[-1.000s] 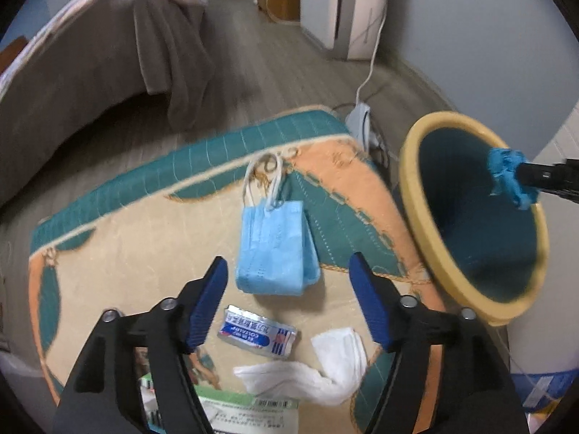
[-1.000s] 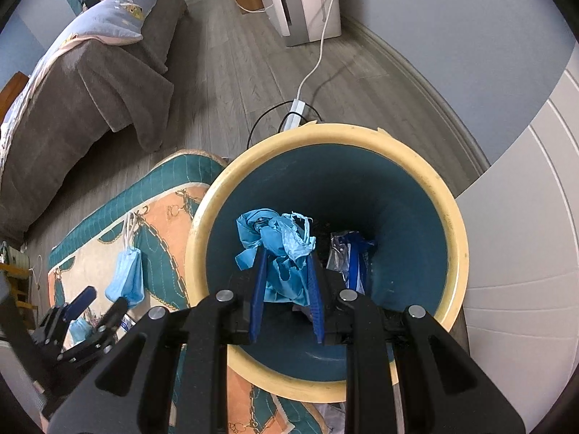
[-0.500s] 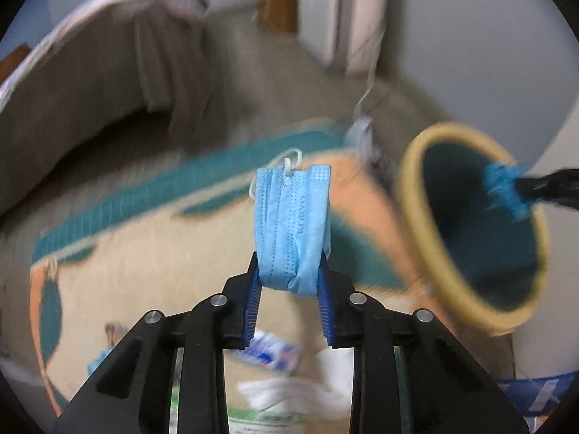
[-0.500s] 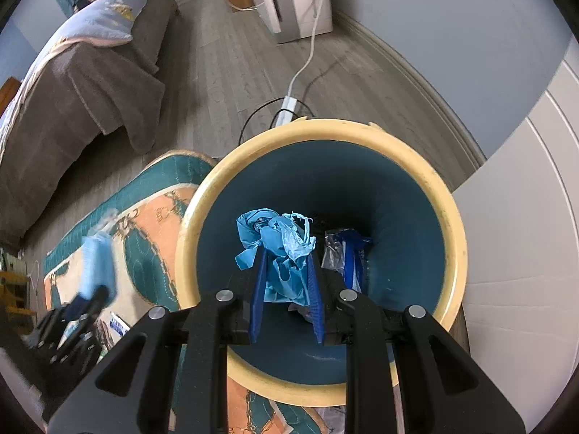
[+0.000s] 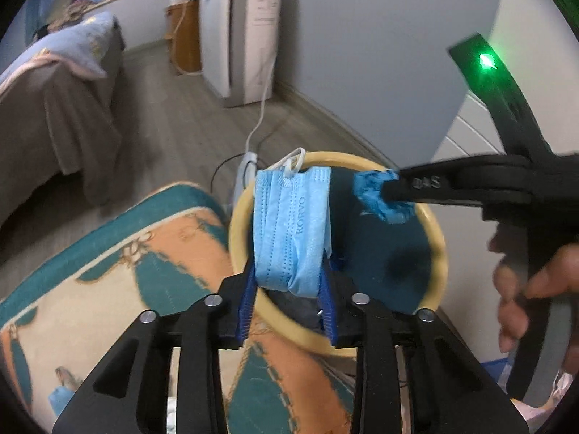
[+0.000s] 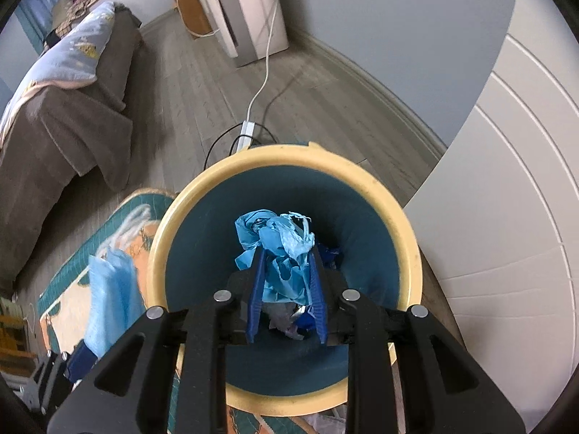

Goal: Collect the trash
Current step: 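Open both grippers to drop the glove and mask into the bin, then move both grippers back over the rug toward the remaining trash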

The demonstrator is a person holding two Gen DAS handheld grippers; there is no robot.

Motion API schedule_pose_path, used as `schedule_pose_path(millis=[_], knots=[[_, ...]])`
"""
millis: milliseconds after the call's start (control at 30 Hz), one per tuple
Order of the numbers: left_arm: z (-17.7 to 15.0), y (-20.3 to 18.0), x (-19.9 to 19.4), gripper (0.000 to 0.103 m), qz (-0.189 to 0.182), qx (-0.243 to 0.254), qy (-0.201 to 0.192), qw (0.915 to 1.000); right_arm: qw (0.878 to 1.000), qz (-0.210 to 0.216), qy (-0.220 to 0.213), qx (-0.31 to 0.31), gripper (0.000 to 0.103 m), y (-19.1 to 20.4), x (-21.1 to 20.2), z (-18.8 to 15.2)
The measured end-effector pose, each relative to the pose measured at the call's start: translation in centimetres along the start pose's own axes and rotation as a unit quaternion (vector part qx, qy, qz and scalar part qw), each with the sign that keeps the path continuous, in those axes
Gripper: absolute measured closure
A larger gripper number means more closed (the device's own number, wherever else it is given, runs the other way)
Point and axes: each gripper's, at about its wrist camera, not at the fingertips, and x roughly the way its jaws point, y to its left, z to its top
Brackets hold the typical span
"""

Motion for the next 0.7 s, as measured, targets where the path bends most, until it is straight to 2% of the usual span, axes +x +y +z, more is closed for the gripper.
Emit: schedule_pose_path(millis=[67,133,167,200,267,333,433,700], knots=[[-0.2,-0.5,-0.3,0.057,-0.003,0.014,-0.009,0.9999,1.0,-0.004,-0.006,0.004,0.059,-0.2,-0.3,0.1],[-0.6,-1.0,-0.5,0.044,0.008,0.024,-0.014,0.9996,1.0,-0.007,-0.011,0.007,0.049,0.0,-0.4,0.1],[-0.5,-1.1,-0.7,0.042,0.012,0.026,-0.016,0.9995,1.0,-0.008,-0.012,0.007,0.044,0.1,-0.4,0.1],[-0.7,-1.1,-0.9,0.037,0.015,0.026,-0.018,0.9994,1.0,-0.007,-0.011,0.006,0.042,0.3,-0.4,0.1],[-0.8,-0.7,-1.3,0.026,0.019,0.017,-0.02,0.9995,1.0,-0.004,-0.011,0.004,0.025,0.6,-0.3,0.1],[-0.7,-0.1,-1.9,0.017,0.023,0.007,-0.027,0.9994,1.0,-0.002,-0.013,0.002,0.014,0.9,-0.5,0.0],[-0.4,0.5,-2.5,0.011,0.04,-0.003,-0.032,0.9987,1.0,-0.004,-0.013,-0.005,0.009,1.6,-0.8,0.0],[-0.6,3.3,-6.0,0.009,0.084,-0.017,-0.034,0.9957,0.999,0.002,-0.022,-0.027,0.006,4.6,-3.0,-0.5]])
